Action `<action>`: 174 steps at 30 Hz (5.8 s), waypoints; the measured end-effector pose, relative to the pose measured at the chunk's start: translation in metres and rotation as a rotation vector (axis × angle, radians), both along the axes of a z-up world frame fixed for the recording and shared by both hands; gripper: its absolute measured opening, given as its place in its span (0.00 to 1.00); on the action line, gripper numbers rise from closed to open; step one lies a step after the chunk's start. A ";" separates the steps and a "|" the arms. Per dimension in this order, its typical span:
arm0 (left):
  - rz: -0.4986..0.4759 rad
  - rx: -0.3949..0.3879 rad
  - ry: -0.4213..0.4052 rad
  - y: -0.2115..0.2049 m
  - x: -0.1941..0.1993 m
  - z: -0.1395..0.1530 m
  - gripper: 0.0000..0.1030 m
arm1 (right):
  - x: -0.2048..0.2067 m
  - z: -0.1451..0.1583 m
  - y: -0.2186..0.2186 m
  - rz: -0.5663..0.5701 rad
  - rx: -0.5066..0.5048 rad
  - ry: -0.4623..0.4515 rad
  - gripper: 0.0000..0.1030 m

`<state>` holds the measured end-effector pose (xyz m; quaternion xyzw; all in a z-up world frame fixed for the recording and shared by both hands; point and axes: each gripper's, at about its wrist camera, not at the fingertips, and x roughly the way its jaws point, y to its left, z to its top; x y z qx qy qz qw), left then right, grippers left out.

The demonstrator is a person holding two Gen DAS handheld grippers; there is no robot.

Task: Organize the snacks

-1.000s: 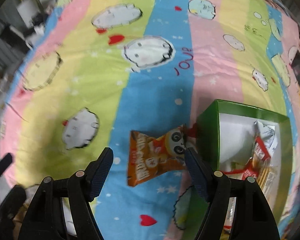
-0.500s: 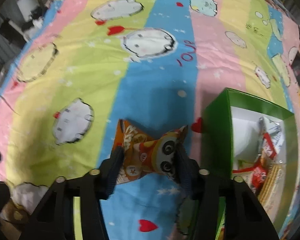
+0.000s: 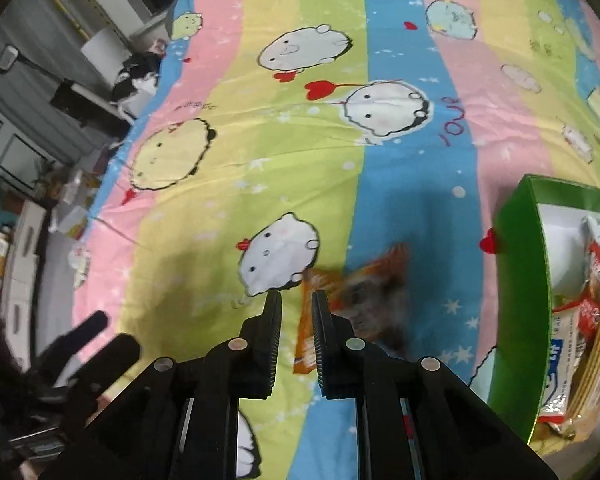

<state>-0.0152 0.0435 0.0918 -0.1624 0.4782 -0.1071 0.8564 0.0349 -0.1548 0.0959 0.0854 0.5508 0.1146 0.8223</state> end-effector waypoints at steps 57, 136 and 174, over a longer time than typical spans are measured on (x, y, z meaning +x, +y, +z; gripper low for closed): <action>-0.173 -0.089 0.084 -0.045 0.018 -0.022 0.72 | 0.001 -0.031 -0.019 -0.081 0.265 0.059 0.76; -0.762 0.008 -0.072 -0.331 -0.011 0.011 0.41 | -0.112 -0.001 -0.248 -0.603 0.311 -0.219 0.58; -0.639 0.119 -0.232 -0.277 -0.034 0.073 0.99 | -0.139 0.056 -0.226 -0.656 0.129 -0.331 0.80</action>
